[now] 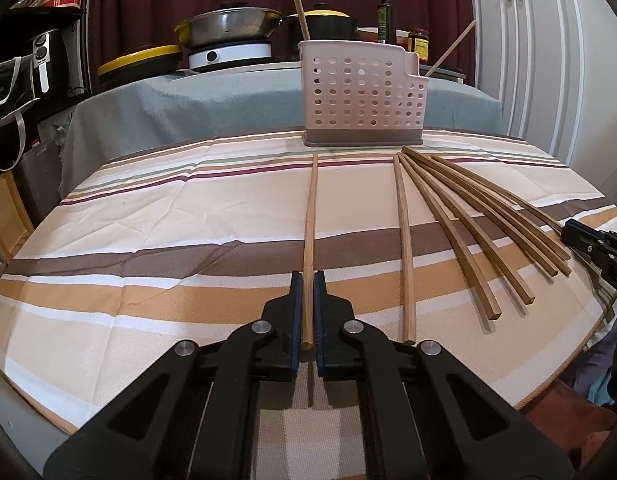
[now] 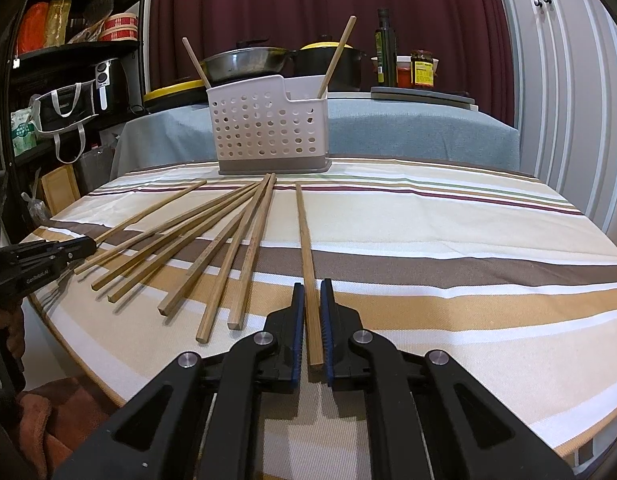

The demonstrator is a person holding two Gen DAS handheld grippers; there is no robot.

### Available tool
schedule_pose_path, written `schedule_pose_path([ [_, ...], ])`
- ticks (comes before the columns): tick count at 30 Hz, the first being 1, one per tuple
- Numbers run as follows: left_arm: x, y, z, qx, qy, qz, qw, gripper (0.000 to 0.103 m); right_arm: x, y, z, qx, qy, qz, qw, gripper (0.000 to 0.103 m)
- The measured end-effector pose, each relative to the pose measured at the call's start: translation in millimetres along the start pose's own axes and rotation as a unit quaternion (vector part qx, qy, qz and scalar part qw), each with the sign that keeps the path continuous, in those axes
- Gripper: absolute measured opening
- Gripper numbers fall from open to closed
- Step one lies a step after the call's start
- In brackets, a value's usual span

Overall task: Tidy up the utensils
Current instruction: 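Lift both chopsticks upright and carry them above the white caddy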

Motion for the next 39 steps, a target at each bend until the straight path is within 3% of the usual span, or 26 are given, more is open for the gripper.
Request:
schedule_pose_path([
  [19, -28.1, 5.2, -25.2, 0.015, 0.04, -0.001, 0.9991, 0.006, -23.3, 4.3, -30.9, 0.009, 0.041, 0.007, 0.999, 0.007],
  [32, -80.2, 15.9, -83.7, 0.032, 0.114, -0.001, 0.993, 0.006, -67.6, 12.0, -93.4, 0.01, 0.115, 0.021, 0.993, 0.007],
  [39, -106.7, 15.2, -117.1, 0.035, 0.141, -0.001, 0.9895, 0.006, -71.3, 12.3, -119.7, 0.013, 0.125, 0.019, 0.992, 0.007],
])
Point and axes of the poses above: each gripper's, at about its wrist camera, not at the fingertips, and x roughly the way its jaws point, y to its right, z to its underside, the point moved 7 cm from there along x, roughly the way its jaws point, and after that the axes turned 15 degrees about z, right-handed, at the moved point
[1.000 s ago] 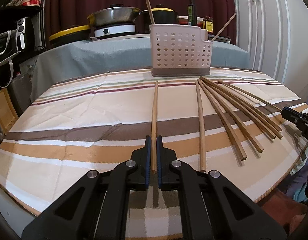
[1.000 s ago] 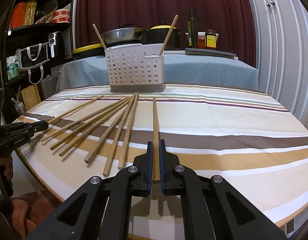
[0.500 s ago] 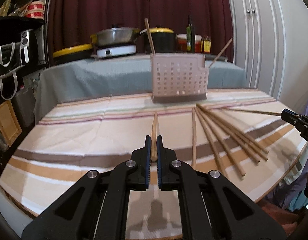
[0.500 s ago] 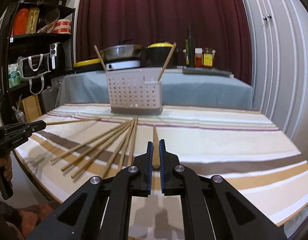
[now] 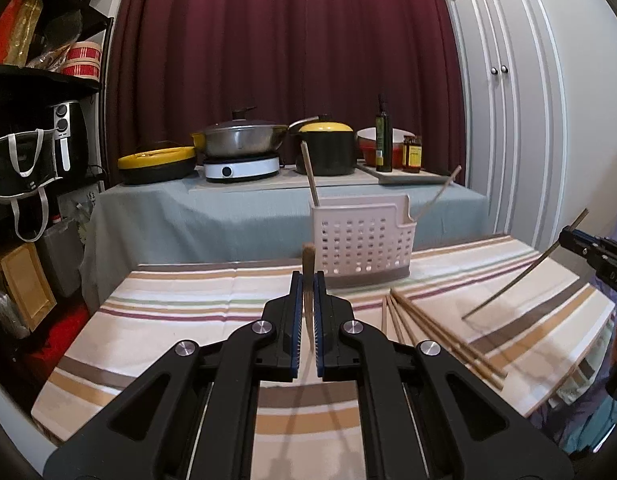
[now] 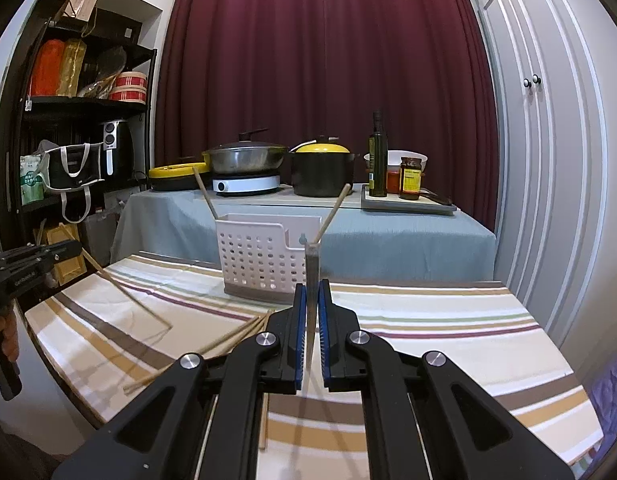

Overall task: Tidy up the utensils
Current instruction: 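Lift both chopsticks upright and carry them above the white caddy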

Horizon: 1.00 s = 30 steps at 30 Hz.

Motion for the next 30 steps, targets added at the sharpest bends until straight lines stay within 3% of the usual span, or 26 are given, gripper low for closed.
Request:
schedule_pose_path([
  [6, 14.0, -13.4, -17.1, -0.026, -0.012, 0.011, 0.9995, 0.006, 18.1, -0.5, -13.5, 0.0, -0.005, -0.006, 1.0, 0.007],
  [22, 61.6, -32.1, -50.7, -0.023, -0.018, 0.017, 0.9994, 0.006, 61.1, -8.7, -43.2, 0.012, -0.018, -0.018, 1.0, 0.007],
  [30, 60.6, -31.3, -82.5, -0.025, 0.004, 0.036, 0.999, 0.006, 62.1, -10.7, -72.9, 0.023, 0.001, -0.031, 0.999, 0.007],
])
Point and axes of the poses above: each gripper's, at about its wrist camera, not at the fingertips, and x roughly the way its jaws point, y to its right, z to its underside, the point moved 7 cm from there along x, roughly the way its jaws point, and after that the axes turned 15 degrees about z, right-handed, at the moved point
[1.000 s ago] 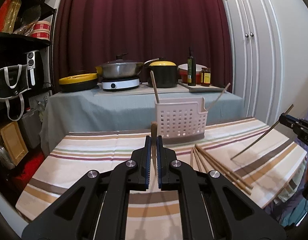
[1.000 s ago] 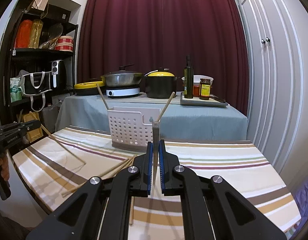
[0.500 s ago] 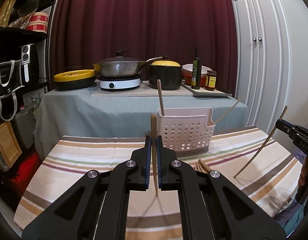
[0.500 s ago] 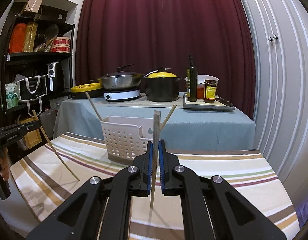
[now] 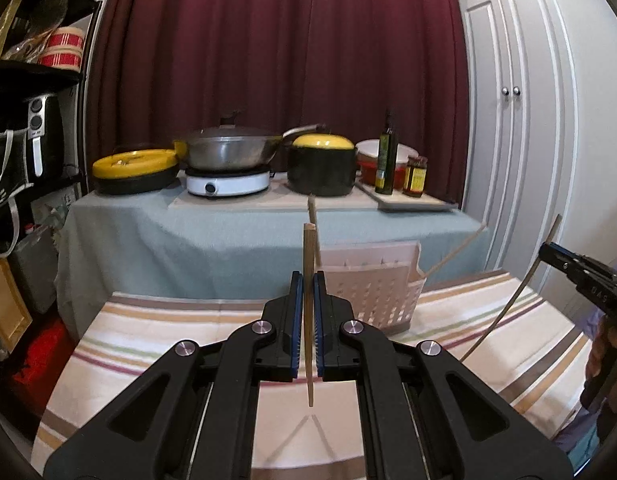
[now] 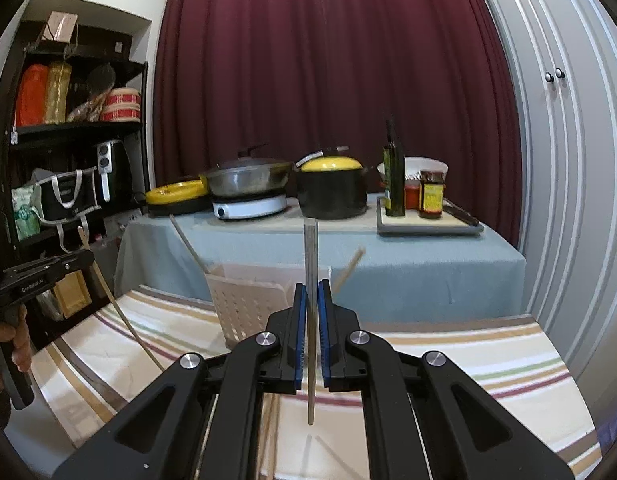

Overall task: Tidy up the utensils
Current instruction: 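Lift both chopsticks upright and carry them above the white caddy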

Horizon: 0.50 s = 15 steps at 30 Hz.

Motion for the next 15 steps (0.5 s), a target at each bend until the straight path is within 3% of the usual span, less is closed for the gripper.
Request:
schedule_pose_path([
  [15, 27.7, 30.9, -109.8, 0.051, 0.09, 0.046, 0.9936, 0.006, 21.7, -15.1, -86.5, 0.009, 0.087, -0.033, 0.996, 0.007],
])
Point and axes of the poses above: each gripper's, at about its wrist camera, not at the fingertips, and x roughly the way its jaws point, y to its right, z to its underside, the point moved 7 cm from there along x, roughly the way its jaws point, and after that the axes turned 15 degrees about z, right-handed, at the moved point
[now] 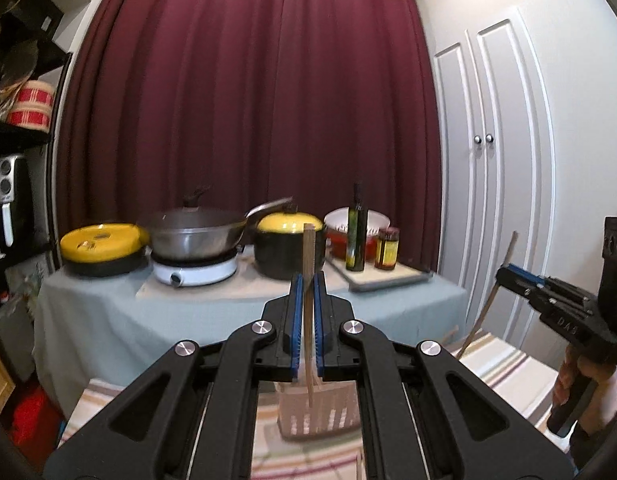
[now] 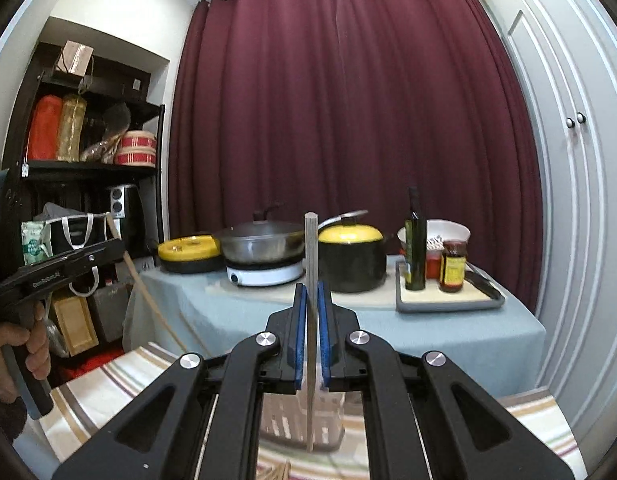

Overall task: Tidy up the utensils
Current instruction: 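Lift both chopsticks upright and carry them above the white caddy, then open the right gripper into the caddy while the left gripper releases its chopstick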

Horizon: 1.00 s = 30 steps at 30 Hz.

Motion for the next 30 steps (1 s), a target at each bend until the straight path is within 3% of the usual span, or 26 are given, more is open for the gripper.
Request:
schedule_pose_path([
  [5, 31.7, -5.2, -11.3, 0.008, 0.0, 0.0, 1.0, 0.006, 27.0, -5.9, -14.9, 0.001, 0.017, -0.005, 1.0, 0.007],
  [13, 66.9, -21.9, 12.1, 0.0, -0.035, -0.004, 0.9994, 0.006, 66.1, -12.0, -7.2, -0.005, 0.024, 0.001, 1.0, 0.007],
  [26, 106.2, -41.4, 71.6, -0.024, -0.102, 0.0, 0.9946, 0.006, 104.3, -21.7, 48.4, -0.025, -0.041, 0.005, 0.999, 0.007],
  [28, 105.7, -42.5, 76.4, -0.03, -0.105, 0.001, 0.994, 0.006, 104.6, -21.2, 51.5, -0.024, -0.046, 0.005, 0.999, 0.009],
  [30, 103.2, -42.0, 78.7, -0.032, -0.106, 0.0, 0.9939, 0.006, 102.6, -21.1, 52.3, -0.025, -0.047, 0.007, 0.999, 0.021],
])
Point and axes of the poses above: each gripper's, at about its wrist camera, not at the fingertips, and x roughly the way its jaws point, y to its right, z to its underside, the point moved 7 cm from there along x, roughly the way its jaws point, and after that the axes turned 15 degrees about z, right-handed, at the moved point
